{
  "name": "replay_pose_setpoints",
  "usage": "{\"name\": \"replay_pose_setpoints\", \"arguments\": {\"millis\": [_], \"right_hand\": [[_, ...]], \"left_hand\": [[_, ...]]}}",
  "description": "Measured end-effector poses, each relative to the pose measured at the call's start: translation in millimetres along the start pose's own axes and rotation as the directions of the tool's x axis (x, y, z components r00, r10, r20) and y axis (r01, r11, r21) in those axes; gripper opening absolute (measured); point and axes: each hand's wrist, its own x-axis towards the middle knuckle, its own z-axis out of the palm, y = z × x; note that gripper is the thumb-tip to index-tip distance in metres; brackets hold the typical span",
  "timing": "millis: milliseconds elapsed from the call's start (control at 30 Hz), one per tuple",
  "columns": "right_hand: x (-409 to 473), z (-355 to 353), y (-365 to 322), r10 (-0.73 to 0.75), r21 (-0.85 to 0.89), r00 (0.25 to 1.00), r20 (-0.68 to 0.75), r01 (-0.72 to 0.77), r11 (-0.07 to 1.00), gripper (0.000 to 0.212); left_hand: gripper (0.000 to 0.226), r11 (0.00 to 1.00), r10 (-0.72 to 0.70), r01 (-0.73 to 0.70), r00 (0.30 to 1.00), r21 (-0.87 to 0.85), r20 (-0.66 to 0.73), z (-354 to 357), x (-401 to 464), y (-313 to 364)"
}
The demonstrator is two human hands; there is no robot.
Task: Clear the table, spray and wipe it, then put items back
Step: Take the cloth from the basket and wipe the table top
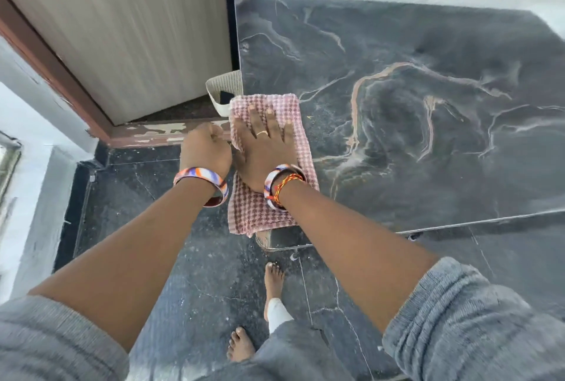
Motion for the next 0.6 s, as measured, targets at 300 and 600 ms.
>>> {"name": "replay_pose_setpoints", "arguments": {"millis": [300, 600], "right_hand": [[-90, -4, 16, -0.056, 0.035, 0.998, -0.006, 0.056, 0.998, 0.066], [-153, -21, 109, -0.136, -0.279, 0.988, -0.069, 0.112, 0.954, 0.064]], "left_hand": [[0.040, 0.899, 0.360, -0.356, 0.932, 0.256, 0.030, 14, -22, 41], [0.037, 0.760, 0.573, -0.627, 0.770, 0.171, 0.279, 73, -35, 103]]}}
